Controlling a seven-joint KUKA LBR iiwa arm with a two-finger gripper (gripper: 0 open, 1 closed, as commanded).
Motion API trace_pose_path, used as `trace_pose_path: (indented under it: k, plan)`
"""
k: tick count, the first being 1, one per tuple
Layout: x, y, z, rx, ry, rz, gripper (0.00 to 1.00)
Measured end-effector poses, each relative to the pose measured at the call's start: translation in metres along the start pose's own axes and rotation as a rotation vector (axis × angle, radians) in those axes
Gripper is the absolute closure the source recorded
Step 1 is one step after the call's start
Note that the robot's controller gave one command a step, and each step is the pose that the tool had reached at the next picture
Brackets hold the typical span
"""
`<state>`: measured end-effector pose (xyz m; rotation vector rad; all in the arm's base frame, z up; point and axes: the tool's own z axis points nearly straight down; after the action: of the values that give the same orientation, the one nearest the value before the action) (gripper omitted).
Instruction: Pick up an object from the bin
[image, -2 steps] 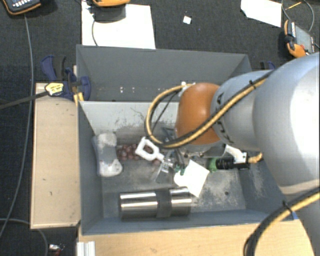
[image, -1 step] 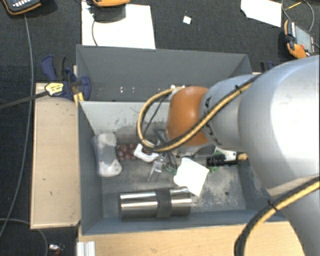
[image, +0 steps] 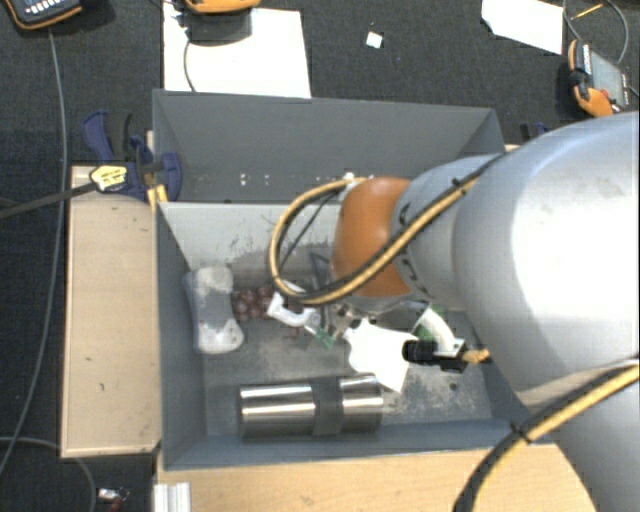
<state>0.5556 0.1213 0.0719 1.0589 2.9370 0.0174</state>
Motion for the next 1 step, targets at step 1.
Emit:
trace_pose_path:
  k: [1]
  plan:
    - [0.0, -0.0001, -0.0001, 0.0, 0.0, -0.001, 1.0]
